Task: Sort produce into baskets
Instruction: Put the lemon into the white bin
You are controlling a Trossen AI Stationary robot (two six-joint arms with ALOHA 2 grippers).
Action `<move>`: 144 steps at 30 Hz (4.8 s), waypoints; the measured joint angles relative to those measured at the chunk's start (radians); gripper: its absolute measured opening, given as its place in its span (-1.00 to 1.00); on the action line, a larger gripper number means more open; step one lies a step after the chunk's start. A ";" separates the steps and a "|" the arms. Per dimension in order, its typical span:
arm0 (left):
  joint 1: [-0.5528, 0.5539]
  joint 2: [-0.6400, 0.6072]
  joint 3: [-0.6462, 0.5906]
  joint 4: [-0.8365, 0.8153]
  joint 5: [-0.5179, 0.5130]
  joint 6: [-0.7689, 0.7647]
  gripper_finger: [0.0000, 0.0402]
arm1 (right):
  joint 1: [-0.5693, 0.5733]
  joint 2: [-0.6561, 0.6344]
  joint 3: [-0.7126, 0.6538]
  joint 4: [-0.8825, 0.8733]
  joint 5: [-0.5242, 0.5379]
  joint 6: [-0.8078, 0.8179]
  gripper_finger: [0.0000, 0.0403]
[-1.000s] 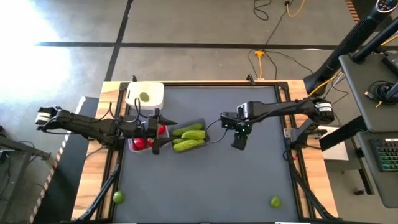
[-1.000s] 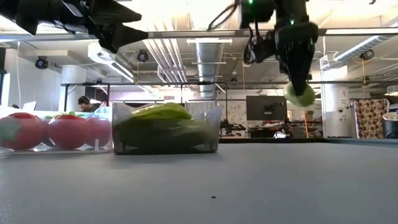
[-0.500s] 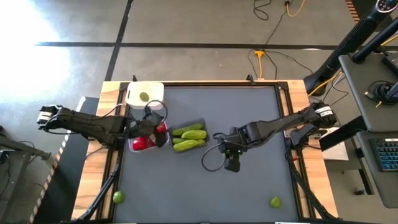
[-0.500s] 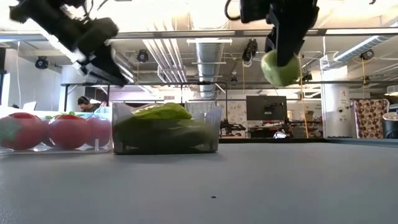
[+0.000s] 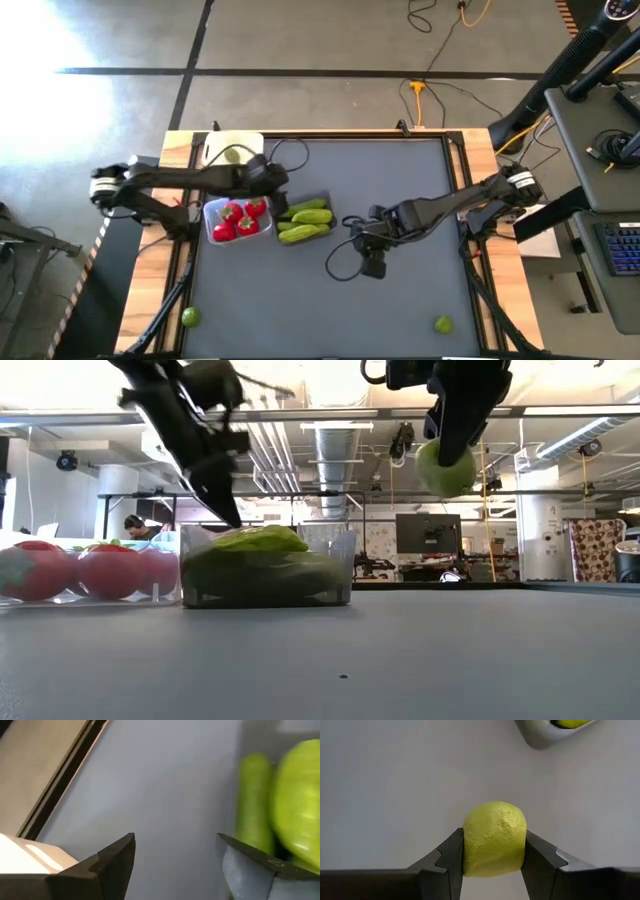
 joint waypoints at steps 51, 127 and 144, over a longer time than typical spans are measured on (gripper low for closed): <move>-0.801 0.063 0.028 0.321 0.075 -0.402 0.04 | 0.200 0.374 0.031 0.720 0.028 -0.167 -0.29; -1.027 0.360 0.173 0.292 -0.443 -1.013 -0.17 | 0.229 0.120 0.465 -0.588 0.290 0.209 0.21; -0.381 -0.131 0.173 -0.290 -0.259 -0.960 -0.23 | 0.400 -0.083 0.365 -0.560 0.167 0.507 -0.01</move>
